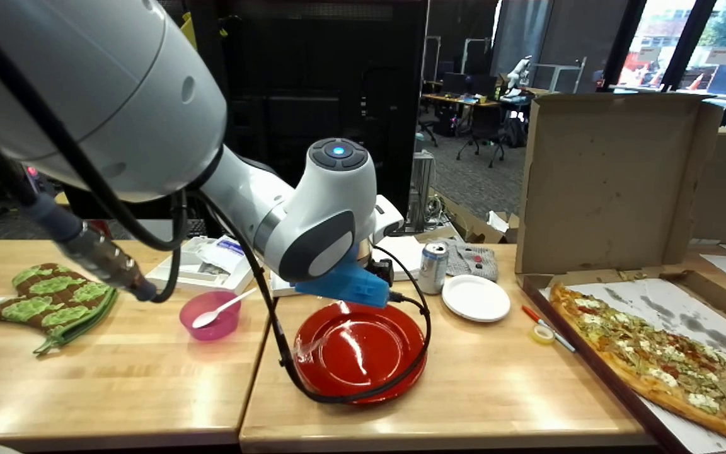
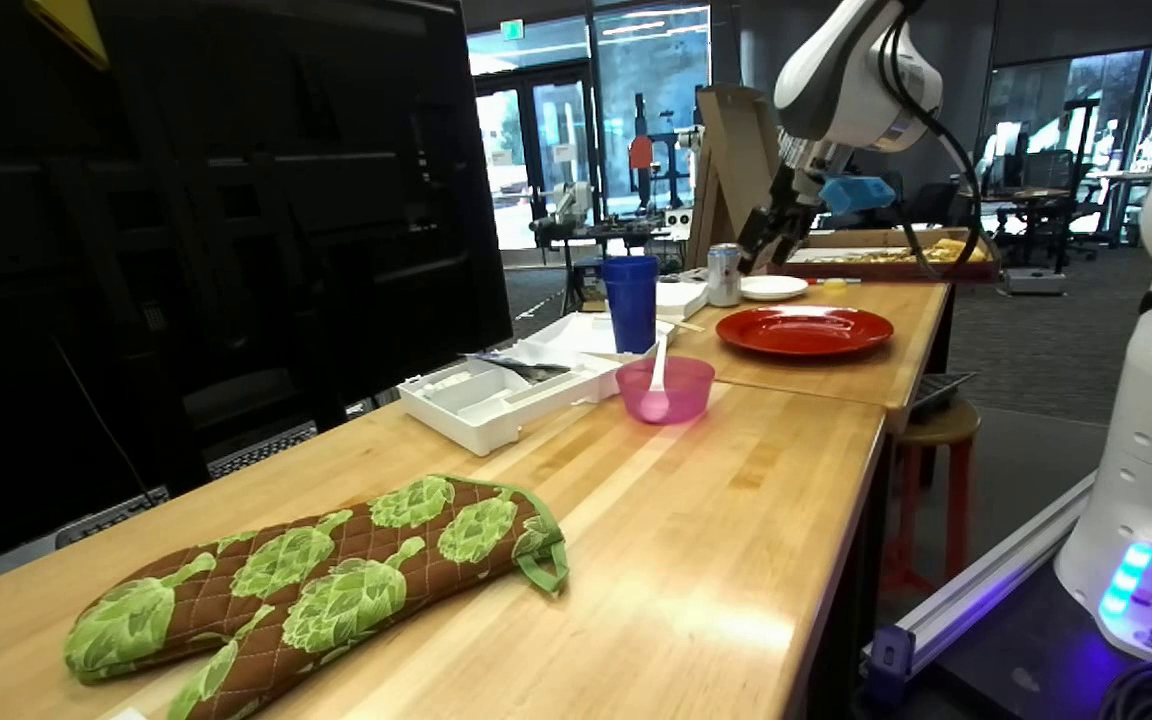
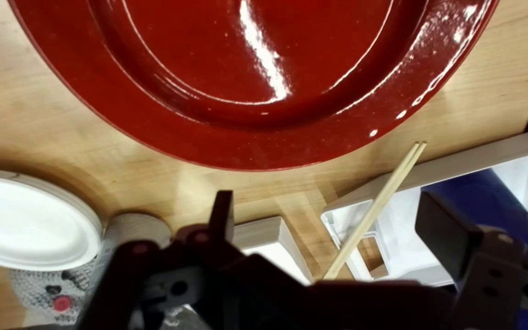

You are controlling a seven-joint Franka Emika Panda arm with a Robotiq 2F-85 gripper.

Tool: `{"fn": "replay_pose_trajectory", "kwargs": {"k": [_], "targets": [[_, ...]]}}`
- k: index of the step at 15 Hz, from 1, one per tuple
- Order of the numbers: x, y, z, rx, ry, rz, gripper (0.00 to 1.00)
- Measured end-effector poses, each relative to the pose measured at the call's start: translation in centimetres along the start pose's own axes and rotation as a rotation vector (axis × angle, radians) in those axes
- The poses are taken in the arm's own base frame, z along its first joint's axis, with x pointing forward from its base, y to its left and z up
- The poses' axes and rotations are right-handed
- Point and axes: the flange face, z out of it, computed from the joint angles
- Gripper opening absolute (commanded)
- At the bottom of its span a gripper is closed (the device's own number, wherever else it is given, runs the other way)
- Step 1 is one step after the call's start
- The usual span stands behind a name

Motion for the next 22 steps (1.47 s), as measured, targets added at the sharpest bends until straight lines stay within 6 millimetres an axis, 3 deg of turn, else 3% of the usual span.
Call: {"fn": "replay_pose_trajectory", "kwargs": {"k": [7, 10, 17, 22], "targets": [[-0.5, 0.1, 0.0, -0.028, 0.039, 0.001, 1.00], [-1.1, -0.5, 0.7, 0.014, -0.038, -0.014, 1.00], [-2.1, -5.5, 0.6, 0.196, -0.277, -0.158, 1.00], [-1.7, -10.4, -0.5, 0.309, -0.299, -0.262, 1.00]]}}
